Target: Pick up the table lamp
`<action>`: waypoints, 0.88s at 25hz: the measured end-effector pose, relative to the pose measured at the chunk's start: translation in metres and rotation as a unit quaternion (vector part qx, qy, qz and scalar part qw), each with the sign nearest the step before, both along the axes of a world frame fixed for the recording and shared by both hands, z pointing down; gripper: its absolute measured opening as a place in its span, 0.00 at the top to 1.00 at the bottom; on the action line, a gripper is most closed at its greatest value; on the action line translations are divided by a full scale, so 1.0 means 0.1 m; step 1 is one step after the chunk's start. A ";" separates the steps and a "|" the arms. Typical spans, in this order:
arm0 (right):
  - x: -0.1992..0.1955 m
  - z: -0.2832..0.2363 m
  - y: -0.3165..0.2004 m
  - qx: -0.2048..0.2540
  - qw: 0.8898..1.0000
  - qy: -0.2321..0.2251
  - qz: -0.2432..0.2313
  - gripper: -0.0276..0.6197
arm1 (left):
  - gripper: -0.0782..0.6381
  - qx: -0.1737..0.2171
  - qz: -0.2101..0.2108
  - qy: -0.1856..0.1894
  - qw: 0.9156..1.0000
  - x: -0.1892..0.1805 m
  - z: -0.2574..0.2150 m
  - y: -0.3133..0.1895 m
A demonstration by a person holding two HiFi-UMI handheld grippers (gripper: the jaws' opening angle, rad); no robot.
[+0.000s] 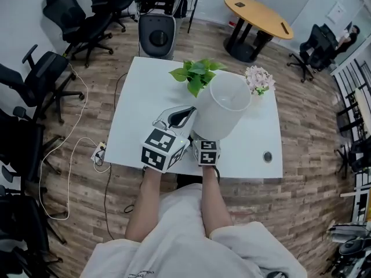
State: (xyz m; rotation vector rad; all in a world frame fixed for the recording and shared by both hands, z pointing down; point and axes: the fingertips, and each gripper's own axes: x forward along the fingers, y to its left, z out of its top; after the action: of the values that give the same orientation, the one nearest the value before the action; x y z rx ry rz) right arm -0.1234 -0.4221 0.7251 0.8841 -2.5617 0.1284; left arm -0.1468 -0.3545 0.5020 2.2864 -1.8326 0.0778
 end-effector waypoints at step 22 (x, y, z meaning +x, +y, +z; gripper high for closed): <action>0.38 -0.34 0.25 -0.092 0.993 0.074 -0.006 0.77 | 0.89 -0.042 0.011 0.003 0.999 0.20 -0.30 -0.23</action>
State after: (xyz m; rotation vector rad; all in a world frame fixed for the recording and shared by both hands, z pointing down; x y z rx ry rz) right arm -0.0856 -0.3970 0.6911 0.7771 -2.3736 0.2795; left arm -0.1265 -0.3775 0.4720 2.2475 -1.7654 0.1477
